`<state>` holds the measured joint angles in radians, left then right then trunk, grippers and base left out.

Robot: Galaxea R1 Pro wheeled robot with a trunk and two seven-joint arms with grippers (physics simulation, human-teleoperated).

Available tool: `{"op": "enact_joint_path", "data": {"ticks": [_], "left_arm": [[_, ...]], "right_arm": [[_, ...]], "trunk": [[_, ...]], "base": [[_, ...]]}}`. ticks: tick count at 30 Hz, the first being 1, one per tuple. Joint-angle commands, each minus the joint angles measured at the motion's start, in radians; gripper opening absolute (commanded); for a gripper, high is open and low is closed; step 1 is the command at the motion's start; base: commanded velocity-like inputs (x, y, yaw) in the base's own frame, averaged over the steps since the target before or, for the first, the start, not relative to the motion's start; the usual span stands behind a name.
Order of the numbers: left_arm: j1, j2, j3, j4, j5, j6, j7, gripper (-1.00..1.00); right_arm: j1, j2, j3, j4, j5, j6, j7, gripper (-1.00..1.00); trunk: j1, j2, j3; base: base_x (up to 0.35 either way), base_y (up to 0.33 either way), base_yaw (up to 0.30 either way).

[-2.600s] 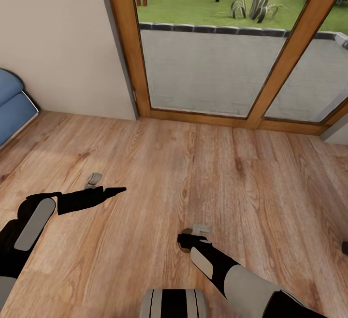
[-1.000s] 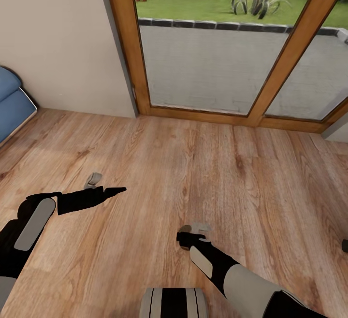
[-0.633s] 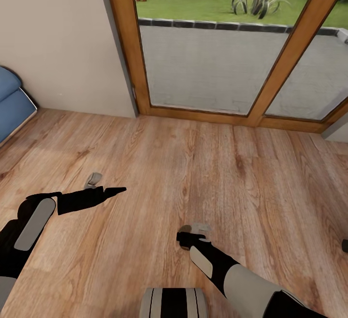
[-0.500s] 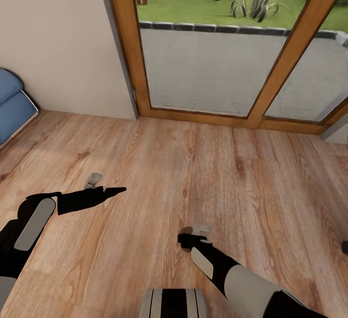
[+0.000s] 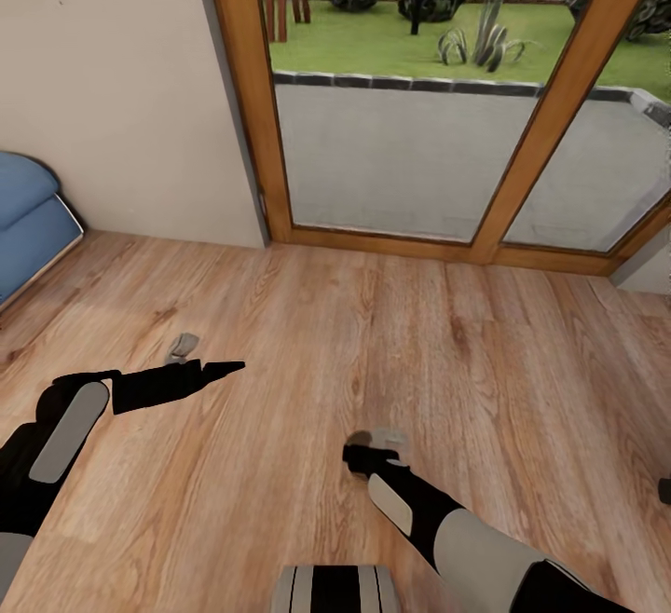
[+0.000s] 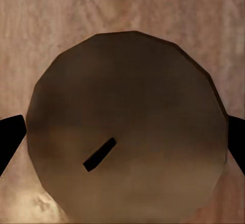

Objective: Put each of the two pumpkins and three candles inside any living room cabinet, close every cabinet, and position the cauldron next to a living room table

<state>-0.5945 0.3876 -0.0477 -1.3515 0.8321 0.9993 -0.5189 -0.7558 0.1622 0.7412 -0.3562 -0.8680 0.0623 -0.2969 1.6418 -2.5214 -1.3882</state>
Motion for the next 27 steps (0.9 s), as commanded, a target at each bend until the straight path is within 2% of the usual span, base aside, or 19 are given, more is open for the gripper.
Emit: {"op": "enact_joint_path", "data": {"ticks": [1, 8, 21, 27], "left_arm": [[-0.001, 0.001, 0.0, 0.0, -0.003, 0.002, -0.005, 1.0], [-0.001, -0.001, -0.001, 0.0, -0.004, 0.002, -0.004, 1.0], [-0.001, -0.007, -0.003, -0.001, -0.004, 0.002, -0.004, 1.0], [0.0, -0.01, -0.003, -0.003, -0.005, 0.002, -0.004, 1.0]], "right_arm": [[-0.001, -0.001, 0.007, -0.007, -0.008, 0.001, -0.008, -1.0], [-0.001, 0.0, 0.007, -0.039, -0.009, 0.0, -0.01, -1.0], [-0.001, 0.0, 0.006, -0.044, -0.008, 0.009, -0.008, -1.0], [-0.001, 0.0, 0.004, -0.044, -0.009, 0.011, 0.02, -1.0]], "trunk": [[-0.001, 0.0, 0.003], [-0.004, 0.002, 0.03], [-0.01, 0.005, 0.081], [-0.012, 0.006, 0.106]], "base": [[0.0, 0.0, 0.0], [0.0, 0.0, 0.0], [0.0, 0.0, -0.003], [0.0, 0.0, -0.203]]}}
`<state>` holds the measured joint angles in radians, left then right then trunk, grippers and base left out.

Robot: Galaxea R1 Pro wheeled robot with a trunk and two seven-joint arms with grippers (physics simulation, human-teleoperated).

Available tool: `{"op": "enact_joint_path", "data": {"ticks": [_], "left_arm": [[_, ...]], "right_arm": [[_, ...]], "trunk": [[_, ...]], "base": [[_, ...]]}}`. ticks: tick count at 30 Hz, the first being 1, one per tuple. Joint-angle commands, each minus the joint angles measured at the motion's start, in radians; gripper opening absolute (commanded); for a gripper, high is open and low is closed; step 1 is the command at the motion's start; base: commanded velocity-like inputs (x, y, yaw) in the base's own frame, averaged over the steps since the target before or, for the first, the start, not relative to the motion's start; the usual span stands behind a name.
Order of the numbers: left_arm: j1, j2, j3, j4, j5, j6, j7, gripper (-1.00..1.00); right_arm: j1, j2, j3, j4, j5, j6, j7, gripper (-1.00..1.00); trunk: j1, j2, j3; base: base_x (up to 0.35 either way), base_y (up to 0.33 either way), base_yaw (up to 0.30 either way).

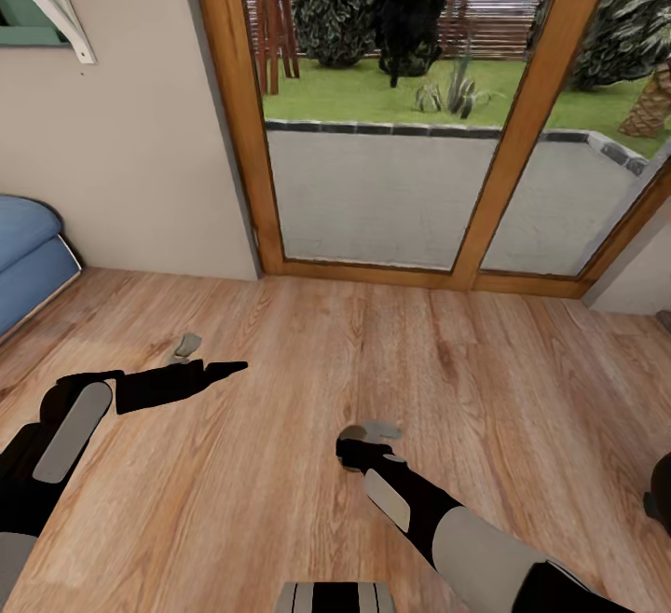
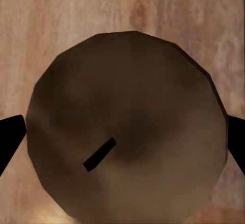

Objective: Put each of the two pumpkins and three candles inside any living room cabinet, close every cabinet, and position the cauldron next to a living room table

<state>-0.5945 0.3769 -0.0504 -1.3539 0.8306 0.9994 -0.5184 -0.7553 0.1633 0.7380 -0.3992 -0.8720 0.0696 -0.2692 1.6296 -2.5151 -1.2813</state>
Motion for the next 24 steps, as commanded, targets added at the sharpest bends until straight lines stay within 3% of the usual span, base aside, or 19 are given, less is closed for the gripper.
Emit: {"op": "enact_joint_path", "data": {"ticks": [1, 10, 14, 18, 21, 24], "left_arm": [[0.0, 0.0, 0.0, 0.0, -0.004, 0.002, -0.005, 1.0], [-0.001, 0.0, -0.002, -0.006, -0.005, 0.002, -0.005, 1.0], [-0.001, -0.001, -0.002, -0.007, -0.005, 0.002, -0.005, 1.0], [-0.001, 0.0, -0.002, -0.007, -0.005, 0.002, -0.005, 1.0], [-0.001, 0.0, -0.002, -0.007, -0.004, 0.002, -0.005, 1.0], [0.0, 0.0, -0.002, -0.007, -0.004, 0.002, -0.005, 1.0]], "right_arm": [[-0.001, -0.001, 0.006, -0.001, -0.005, 0.004, 0.006, -1.0], [-0.002, -0.032, -0.009, -0.002, -0.021, 0.004, 0.068, -1.0], [-0.002, -0.053, -0.073, -0.014, -0.023, 0.005, 0.109, -1.0], [-0.001, -0.101, -0.126, -0.052, -0.024, 0.009, 0.145, -1.0], [-0.001, -0.14, -0.134, -0.08, -0.027, 0.024, 0.161, -1.0], [-0.001, -0.16, -0.136, -0.092, -0.047, 0.031, 0.166, -1.0]], "trunk": [[-0.001, 0.0, 0.004], [-0.005, 0.002, 0.044], [-0.006, 0.003, 0.061], [-0.008, 0.004, 0.079], [-0.01, 0.005, 0.093], [-0.011, 0.005, 0.107]], "base": [[0.0, 0.0, -0.264], [0.0, 0.0, -0.272], [0.0, 0.0, -0.273], [0.0, 0.0, -0.273], [0.0, 0.0, -0.273], [0.0, 0.0, -0.268]]}}
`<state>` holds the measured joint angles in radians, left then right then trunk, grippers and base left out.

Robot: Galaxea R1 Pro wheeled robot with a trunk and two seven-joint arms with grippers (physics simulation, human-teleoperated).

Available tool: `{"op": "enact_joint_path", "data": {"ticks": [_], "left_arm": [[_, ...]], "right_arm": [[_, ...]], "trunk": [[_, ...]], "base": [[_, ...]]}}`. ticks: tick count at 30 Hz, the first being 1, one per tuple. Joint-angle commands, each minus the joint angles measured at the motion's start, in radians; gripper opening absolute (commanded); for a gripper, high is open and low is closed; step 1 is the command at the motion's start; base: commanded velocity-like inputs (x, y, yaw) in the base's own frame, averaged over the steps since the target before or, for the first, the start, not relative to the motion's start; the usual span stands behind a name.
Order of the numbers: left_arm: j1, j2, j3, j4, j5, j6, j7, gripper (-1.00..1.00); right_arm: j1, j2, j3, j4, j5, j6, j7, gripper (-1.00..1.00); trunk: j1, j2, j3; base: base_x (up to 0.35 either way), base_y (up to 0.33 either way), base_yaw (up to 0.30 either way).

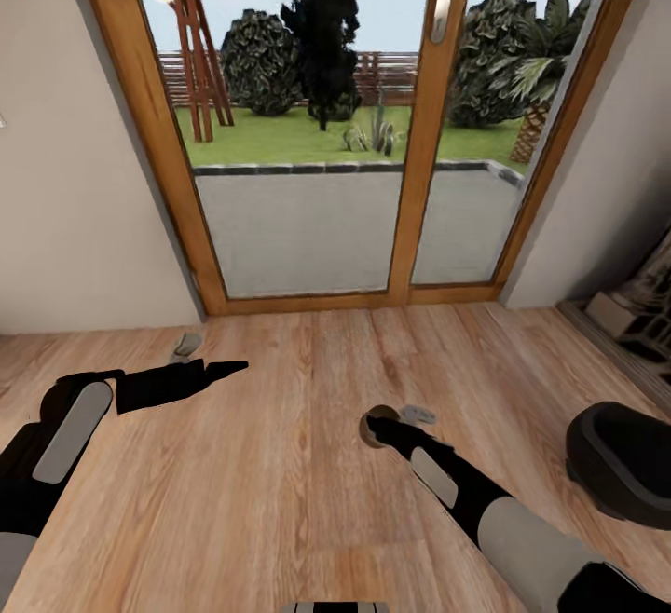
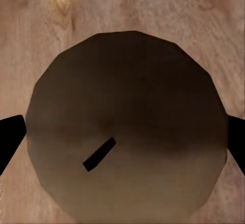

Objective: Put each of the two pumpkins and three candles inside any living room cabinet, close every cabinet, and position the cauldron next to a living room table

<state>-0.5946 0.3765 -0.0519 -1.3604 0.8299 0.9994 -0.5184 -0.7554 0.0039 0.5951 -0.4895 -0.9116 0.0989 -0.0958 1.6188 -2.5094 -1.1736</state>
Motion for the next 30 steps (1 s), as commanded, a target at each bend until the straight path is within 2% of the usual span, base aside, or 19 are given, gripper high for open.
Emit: {"op": "enact_joint_path", "data": {"ticks": [1, 3, 9, 15, 21, 30], "left_arm": [[0.0, 0.001, 0.0, 0.0, -0.004, 0.002, -0.005, 1.0], [-0.001, 0.001, -0.001, 0.0, -0.004, 0.002, -0.005, 1.0], [-0.001, 0.001, -0.001, 0.0, -0.003, 0.002, -0.005, 1.0], [0.0, -0.001, -0.001, 0.0, -0.003, 0.002, -0.005, 1.0], [-0.001, -0.001, -0.005, -0.002, -0.005, 0.002, -0.005, 1.0], [0.0, -0.001, -0.018, -0.003, -0.005, 0.001, -0.005, 1.0]], "right_arm": [[-0.001, -0.006, 0.007, -0.004, -0.017, 0.003, -0.007, -1.0], [-0.001, -0.018, 0.006, -0.007, -0.036, 0.005, -0.004, -1.0], [0.002, -0.046, 0.007, -0.038, -0.055, 0.012, 0.014, -1.0], [0.002, -0.053, 0.006, -0.04, -0.06, 0.013, 0.016, -1.0], [0.002, -0.057, 0.007, -0.04, -0.093, 0.013, 0.017, -1.0], [0.002, -0.058, 0.008, -0.04, -0.097, 0.014, 0.05, -1.0]], "trunk": [[-0.001, 0.0, 0.004], [-0.001, 0.0, 0.014], [-0.004, 0.002, 0.043], [-0.007, 0.003, 0.072], [-0.01, 0.005, 0.101], [-0.014, 0.007, 0.144]], "base": [[0.0, 0.0, -0.261], [0.0, 0.0, -0.25], [-0.048, 0.0, -0.243], [-0.158, 0.0, -0.241], [-0.013, 0.0, -0.241], [-0.078, 0.0, -0.241]]}}
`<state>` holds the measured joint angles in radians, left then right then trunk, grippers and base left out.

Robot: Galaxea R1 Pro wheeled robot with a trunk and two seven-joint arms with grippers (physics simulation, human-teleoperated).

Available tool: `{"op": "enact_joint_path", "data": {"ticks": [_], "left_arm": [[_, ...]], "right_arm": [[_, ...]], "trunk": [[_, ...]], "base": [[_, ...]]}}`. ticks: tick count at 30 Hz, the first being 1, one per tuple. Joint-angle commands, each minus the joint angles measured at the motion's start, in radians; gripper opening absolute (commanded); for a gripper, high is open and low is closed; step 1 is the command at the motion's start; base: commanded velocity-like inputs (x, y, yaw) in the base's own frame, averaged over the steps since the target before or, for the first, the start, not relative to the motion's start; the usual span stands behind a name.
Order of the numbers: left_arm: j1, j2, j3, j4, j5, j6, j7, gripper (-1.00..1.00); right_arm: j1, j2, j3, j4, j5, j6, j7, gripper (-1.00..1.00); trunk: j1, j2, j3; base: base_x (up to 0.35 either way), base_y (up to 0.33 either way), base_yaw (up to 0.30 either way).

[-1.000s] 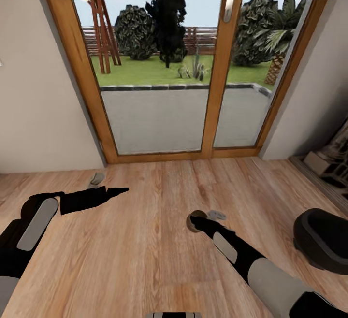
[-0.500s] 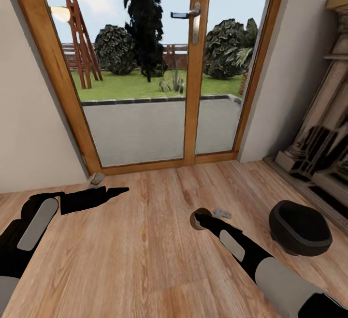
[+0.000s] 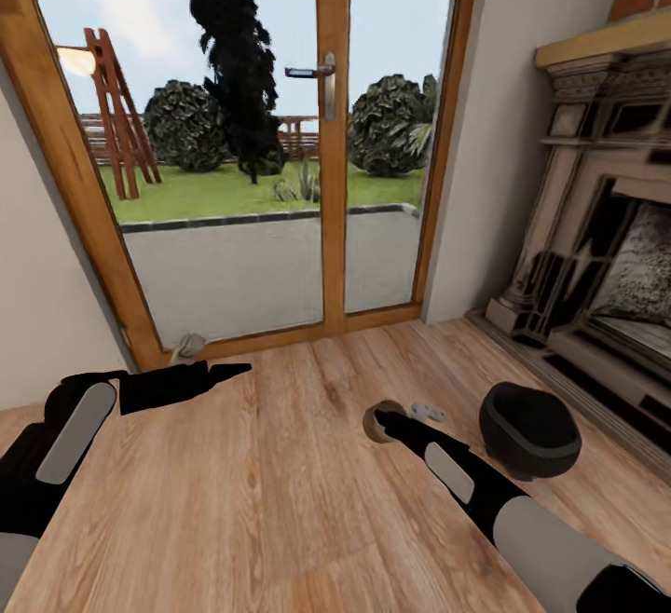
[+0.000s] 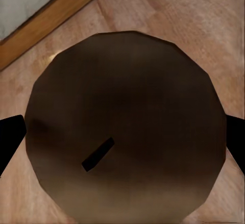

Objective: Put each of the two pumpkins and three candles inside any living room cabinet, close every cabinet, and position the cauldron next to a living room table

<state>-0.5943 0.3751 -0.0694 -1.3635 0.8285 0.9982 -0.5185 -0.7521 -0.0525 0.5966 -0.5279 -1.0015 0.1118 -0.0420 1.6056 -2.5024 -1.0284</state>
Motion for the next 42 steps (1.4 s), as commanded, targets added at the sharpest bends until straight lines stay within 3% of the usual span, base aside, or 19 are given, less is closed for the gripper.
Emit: {"op": "enact_joint_path", "data": {"ticks": [1, 42], "left_arm": [[-0.001, 0.001, -0.001, 0.0, -0.004, 0.002, -0.005, 1.0], [-0.001, 0.001, 0.002, -0.005, 0.0, 0.001, -0.006, 1.0]], "right_arm": [[-0.001, -0.002, 0.006, -0.001, -0.007, 0.001, -0.003, -1.0], [0.0, -0.001, 0.006, 0.005, -0.008, 0.0, 0.002, -1.0]], "trunk": [[0.0, 0.0, 0.0], [-0.001, 0.0, 0.044]], "base": [[-0.145, 0.0, -0.242], [-0.013, -0.017, -0.249]]}}
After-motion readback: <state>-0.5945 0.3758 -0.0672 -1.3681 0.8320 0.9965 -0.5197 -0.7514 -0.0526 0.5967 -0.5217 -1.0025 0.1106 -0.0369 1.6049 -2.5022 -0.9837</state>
